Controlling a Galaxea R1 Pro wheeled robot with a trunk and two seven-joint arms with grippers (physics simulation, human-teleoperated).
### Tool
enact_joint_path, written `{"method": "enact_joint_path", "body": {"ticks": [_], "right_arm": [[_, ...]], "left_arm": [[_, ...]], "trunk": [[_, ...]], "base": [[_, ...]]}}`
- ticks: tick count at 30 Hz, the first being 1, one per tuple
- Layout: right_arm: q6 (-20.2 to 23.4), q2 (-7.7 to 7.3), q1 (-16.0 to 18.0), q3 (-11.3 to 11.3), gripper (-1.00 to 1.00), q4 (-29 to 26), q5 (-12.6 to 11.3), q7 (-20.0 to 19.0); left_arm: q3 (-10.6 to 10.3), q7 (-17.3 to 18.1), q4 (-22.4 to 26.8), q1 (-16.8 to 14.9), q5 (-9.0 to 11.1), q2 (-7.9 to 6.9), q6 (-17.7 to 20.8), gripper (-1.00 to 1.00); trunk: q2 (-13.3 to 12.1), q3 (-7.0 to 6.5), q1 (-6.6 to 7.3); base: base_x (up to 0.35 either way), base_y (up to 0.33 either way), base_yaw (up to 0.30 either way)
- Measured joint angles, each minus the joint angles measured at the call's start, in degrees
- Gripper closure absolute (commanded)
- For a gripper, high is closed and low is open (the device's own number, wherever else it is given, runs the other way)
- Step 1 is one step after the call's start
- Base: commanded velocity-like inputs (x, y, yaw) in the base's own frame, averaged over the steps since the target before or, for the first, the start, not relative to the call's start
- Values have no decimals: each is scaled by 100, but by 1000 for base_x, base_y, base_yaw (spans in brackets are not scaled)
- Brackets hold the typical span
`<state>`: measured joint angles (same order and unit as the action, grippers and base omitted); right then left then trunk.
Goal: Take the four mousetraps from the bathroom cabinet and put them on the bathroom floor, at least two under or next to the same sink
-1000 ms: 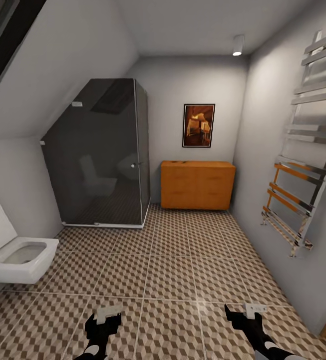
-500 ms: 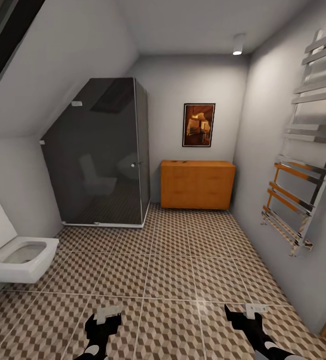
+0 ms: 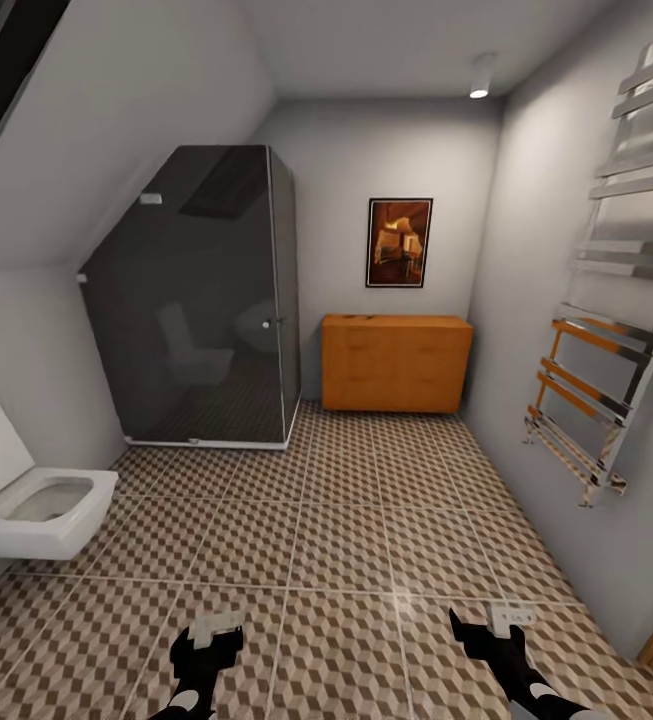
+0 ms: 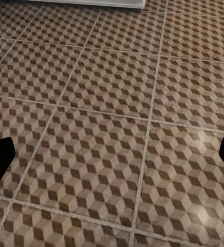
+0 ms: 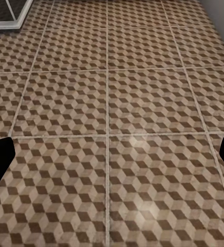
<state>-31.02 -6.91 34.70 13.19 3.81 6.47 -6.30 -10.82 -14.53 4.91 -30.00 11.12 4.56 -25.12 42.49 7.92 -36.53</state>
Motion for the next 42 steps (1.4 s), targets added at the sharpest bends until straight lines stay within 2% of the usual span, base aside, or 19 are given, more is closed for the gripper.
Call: {"method": "enact_joint_path", "body": {"ticks": [19,42], "right_arm": [[-1,0,0,0,-100,1,1,2],[-1,0,-1,0,-100,3,1,1]], "left_arm": [[2,0,-3,-1,0,1,0,-100],[1,1,1,-1,0,1,1,-100]], "trunk": [[0,28,0],[0,28,0]], "base": [[0,0,-15],[0,0,-247]]}}
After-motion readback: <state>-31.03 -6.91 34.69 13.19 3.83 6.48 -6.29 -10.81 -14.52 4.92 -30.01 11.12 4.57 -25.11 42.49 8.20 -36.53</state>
